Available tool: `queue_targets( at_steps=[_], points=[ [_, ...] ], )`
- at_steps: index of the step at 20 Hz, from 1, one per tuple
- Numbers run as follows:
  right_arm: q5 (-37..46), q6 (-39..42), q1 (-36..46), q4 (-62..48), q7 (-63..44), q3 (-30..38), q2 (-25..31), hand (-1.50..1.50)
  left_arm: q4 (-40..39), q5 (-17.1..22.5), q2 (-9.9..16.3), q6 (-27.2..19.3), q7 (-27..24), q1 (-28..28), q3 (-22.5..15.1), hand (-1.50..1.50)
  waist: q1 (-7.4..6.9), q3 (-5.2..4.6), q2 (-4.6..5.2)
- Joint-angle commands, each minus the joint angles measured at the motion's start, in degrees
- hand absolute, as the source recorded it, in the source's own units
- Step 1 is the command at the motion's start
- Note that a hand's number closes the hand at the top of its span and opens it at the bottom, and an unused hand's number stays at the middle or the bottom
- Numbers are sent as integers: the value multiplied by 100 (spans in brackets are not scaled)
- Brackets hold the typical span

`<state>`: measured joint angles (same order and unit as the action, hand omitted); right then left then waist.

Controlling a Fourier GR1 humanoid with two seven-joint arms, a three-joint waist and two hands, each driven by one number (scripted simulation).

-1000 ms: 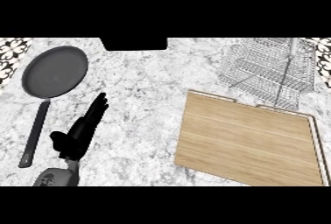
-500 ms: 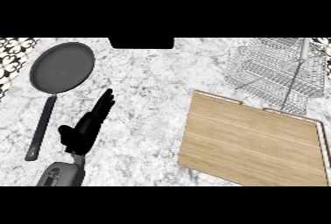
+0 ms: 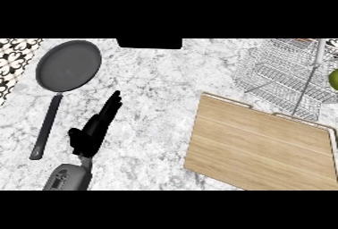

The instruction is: Pick the pear from the tray and place it in the tiered basket

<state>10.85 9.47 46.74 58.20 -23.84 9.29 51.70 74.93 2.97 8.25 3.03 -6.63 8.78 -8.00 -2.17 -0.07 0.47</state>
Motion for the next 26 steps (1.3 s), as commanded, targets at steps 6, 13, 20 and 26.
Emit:
queue_targets(
  at_steps=[6,13,20,26],
  points=[
    [778,-233,1615,-1988,465,-457,-795,150,244,183,213,285,361,142,222,0,-23,8,15],
    [1061,-706,2039,-3083,1070,-430,-1453,150,253,-109,-184,-70,236,-49,9,0,-38,10,30],
    [767,-718,2464,-3697,1047,-14,-1847,150,220,-59,-168,66,232,97,95,0,2,10,17],
    [-52,-238,2531,-4224,-17,773,-1748,-150,521,2,62,245,135,-412,135,0,4,12,-12]
  ],
)
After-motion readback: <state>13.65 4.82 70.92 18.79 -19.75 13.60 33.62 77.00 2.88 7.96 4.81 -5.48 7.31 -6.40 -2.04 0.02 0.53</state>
